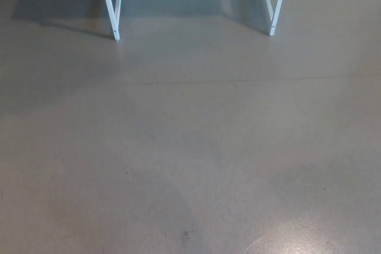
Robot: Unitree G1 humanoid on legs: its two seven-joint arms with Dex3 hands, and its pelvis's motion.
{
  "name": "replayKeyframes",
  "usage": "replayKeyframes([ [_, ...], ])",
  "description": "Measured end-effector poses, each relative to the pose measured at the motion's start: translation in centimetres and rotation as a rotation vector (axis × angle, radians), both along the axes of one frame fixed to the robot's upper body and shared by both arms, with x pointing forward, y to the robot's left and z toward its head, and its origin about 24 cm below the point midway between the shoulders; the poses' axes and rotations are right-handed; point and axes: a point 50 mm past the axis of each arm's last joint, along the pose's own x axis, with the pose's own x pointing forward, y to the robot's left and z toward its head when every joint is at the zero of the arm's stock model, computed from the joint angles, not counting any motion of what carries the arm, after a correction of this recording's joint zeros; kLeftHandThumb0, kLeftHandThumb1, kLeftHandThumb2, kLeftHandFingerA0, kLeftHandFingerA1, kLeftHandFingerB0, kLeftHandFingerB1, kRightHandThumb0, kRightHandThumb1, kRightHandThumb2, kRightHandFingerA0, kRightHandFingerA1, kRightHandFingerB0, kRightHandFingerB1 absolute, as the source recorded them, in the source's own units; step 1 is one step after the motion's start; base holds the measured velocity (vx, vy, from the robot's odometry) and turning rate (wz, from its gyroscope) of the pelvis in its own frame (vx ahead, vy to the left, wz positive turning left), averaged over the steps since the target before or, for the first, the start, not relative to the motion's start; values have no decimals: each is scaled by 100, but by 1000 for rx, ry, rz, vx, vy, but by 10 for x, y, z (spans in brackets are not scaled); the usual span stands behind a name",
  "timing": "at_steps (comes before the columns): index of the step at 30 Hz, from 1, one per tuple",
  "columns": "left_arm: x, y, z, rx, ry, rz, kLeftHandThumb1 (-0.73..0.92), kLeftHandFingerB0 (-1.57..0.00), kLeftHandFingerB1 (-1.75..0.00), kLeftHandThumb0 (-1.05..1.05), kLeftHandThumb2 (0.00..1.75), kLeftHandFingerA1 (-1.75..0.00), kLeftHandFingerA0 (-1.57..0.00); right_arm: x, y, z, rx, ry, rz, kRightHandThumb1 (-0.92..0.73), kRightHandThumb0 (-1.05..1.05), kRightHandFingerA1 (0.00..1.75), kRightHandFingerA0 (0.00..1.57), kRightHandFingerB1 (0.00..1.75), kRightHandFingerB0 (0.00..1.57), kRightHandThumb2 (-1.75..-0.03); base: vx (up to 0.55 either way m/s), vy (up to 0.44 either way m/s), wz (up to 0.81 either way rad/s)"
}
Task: The robot walks towards a desk on which an air pump is kept in the middle. It lifts it up and holds it with its left hand and uses its right hand to compress it by pushing its handle inwards.
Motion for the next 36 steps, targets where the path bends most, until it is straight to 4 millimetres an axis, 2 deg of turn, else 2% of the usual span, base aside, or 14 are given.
replayKeyframes([
  [1, -1, 1, 2, 1, -13, 4, 55, -17, -54, -3, 103, -56, -20, -5, 1, 1, 11, -11, -3, -76, -21, 41, 48, 38, 42, -62, 0, 0, 0],
  [3, -6, 5, 7, 7, -36, 18, 52, -20, -52, -6, 96, -54, -23, -18, 1, 6, 33, -37, -9, -77, -20, 40, 48, 37, 42, -63, 0, 0, 0],
  [10, -35, 24, 23, 35, -75, 74, 52, -20, -52, -5, 96, -54, -25, -45, -4, 22, 69, -117, -31, -78, -16, 39, 46, 37, 42, -63, 0, 0, 0],
  [11, -38, 26, 25, 41, -77, 79, 74, -29, -37, -7, 61, -38, -36, -46, -4, 23, 73, -128, -31, -77, -17, 39, 46, 37, 42, -63, 0, 0, 0],
  [12, -44, 30, 28, 51, -80, 84, 51, -20, -51, -5, 95, -54, -26, -48, -5, 27, 79, -147, -29, -76, -17, 39, 47, 37, 41, -62, 0, 0, 0],
  [16, -59, 44, 41, 80, -106, 100, 51, -18, -51, -8, 95, -53, -25, -53, -4, 39, 105, -215, -17, -72, -22, 42, 45, 41, 41, -68, 0, 0, 0],
  [18, -62, 49, 47, 88, -128, 100, 50, -21, -52, -10, 94, -54, -28, -57, -5, 46, 115, -246, -14, -73, -19, 40, 47, 37, 41, -62, 0, 0, 0],
  [22, -66, 51, 56, 89, -166, 97, 49, -23, -53, -10, 93, -55, -30, -61, -5, 54, 135, -284, -9, -73, -23, 39, 48, 37, 40, -62, 0, 0, 0],
  [23, -68, 52, 58, 90, -175, 96, 71, -33, -37, -10, 60, -39, -40, -61, -5, 55, 142, -291, -9, -73, -23, 40, 48, 37, 40, -62, 0, 0, 0],
  [25, -72, 53, 60, 91, -180, 98, 72, -32, -36, -10, 60, -39, -39, -63, -6, 56, 148, -295, -11, -73, -24, 42, 50, 37, 39, -62, 0, 0, 0],
  [26, -75, 54, 61, 92, -180, 99, 50, -21, -52, -8, 94, -55, -29, -63, -6, 57, 152, -299, -11, -73, -24, 41, 51, 37, 40, -62, 0, 0, 0],
  [29, -82, 58, 62, 92, -182, 115, 50, -21, -51, -9, 94, -54, -27, -61, -5, 59, 162, -315, 2, -73, -24, 42, 50, 37, 39, -62, 0, 0, 0],
  [30, -82, 59, 62, 92, -183, 116, 70, -32, -36, -12, 60, -38, -39, -61, -5, 59, 163, -316, 3, -73, -28, 41, 51, 37, 39, -62, 0, 0, 0],
  [36, -86, 61, 63, 83, -196, 117, 71, -32, -36, -9, 60, -38, -40, -58, -3, 59, 187, -333, 12, -73, -29, 41, 50, 37, 40, -62, 0, 0, 0],
])
